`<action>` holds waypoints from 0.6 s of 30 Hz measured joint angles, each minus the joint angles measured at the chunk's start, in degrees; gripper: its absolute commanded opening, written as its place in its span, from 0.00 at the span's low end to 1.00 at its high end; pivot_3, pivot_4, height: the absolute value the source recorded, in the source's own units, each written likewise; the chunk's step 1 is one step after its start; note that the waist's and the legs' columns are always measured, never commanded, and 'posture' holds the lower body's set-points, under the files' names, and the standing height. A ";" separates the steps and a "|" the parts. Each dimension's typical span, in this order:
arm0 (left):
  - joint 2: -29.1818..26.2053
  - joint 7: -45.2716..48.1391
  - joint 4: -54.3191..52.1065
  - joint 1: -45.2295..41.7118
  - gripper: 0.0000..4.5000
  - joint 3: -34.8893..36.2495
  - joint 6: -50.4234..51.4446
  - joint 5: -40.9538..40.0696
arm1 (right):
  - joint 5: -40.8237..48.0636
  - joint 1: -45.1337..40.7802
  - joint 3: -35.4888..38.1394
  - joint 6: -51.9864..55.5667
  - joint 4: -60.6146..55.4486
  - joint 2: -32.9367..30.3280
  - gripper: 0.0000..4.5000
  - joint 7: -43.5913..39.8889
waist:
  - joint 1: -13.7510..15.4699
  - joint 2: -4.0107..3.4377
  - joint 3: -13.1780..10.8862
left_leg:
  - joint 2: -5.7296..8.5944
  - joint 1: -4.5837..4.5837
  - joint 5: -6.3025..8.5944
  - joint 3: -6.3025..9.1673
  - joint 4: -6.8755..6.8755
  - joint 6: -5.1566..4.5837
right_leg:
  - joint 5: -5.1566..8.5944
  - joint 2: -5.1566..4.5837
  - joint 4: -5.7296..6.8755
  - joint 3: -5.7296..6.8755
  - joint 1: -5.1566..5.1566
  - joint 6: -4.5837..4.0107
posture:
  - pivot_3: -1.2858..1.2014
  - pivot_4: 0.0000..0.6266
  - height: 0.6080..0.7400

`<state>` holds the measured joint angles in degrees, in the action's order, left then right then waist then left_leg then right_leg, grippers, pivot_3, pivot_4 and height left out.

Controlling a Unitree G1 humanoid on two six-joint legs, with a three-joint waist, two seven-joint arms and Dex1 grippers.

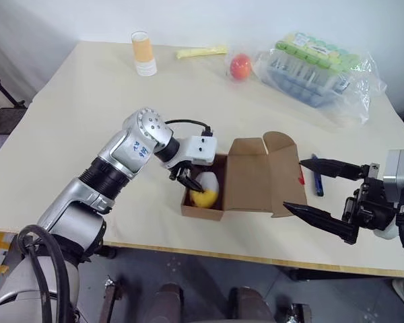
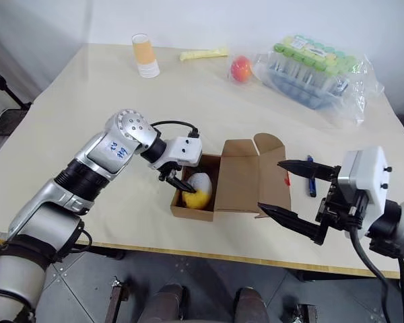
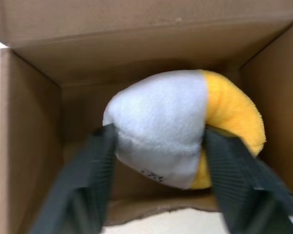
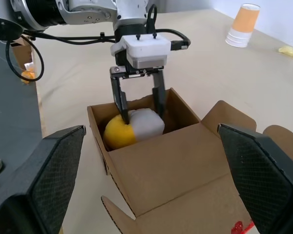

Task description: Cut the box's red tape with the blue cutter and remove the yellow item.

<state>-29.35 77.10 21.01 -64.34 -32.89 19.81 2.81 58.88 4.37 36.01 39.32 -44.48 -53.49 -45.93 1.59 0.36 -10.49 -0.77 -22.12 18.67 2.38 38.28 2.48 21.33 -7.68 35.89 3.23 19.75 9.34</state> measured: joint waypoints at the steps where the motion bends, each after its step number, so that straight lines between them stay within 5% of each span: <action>1: 0.65 -0.29 0.39 0.01 0.32 0.37 -0.38 0.01 | 0.08 0.27 0.04 -0.01 -0.17 0.00 1.00 0.20 | -0.03 0.02 -0.01 | 0.00 -0.03 0.00 0.00 0.01 0.00 | 0.00 0.00 0.00 0.00 0.03 0.00 | 0.52 0.24 1.00; 6: 7.86 -1.75 2.72 0.47 0.01 12.35 8.02 -10.30 | -0.27 1.61 -0.17 -0.17 -0.20 0.00 1.00 0.63 | -0.08 0.05 -0.03 | -0.01 -0.13 0.00 0.08 0.07 0.00 | 0.00 0.00 0.07 0.07 0.09 0.00 | 0.52 0.24 1.00; 8: 11.26 -3.89 3.74 0.42 0.00 21.67 11.02 -18.16 | -0.38 1.61 -0.96 -0.24 -0.23 0.00 1.00 0.60 | -0.18 0.05 -0.03 | -0.02 -0.11 0.00 0.14 0.11 -0.01 | 0.00 -0.02 0.08 0.12 0.06 0.00 | 0.52 0.24 1.00; 13: 9.36 -10.42 4.69 5.91 0.00 37.02 3.07 -24.45 | -0.84 -1.00 -5.19 -1.05 0.70 0.05 1.00 0.23 | -1.94 0.00 0.00 | -0.08 0.09 -0.02 0.06 -0.01 0.03 | 0.00 0.00 0.18 0.12 0.05 -0.01 | 0.52 0.24 1.00; 18: -0.69 -17.31 -5.18 23.05 0.00 47.46 0.74 -25.85 | -2.94 -7.45 -12.15 -4.50 3.85 3.12 1.00 -0.84 | -3.06 0.01 0.00 | -0.06 0.10 -0.03 0.19 -0.05 0.05 | -0.01 -0.03 0.14 0.12 -0.02 -0.01 | 0.52 0.24 1.00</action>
<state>-30.04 59.79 15.83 -41.28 14.57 20.54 -23.04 55.93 -3.08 23.86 34.82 -40.63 -50.37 -46.76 -1.47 0.37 -10.49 -0.82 -22.01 18.64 2.57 38.24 2.53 21.33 -7.71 36.02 3.35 19.72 9.33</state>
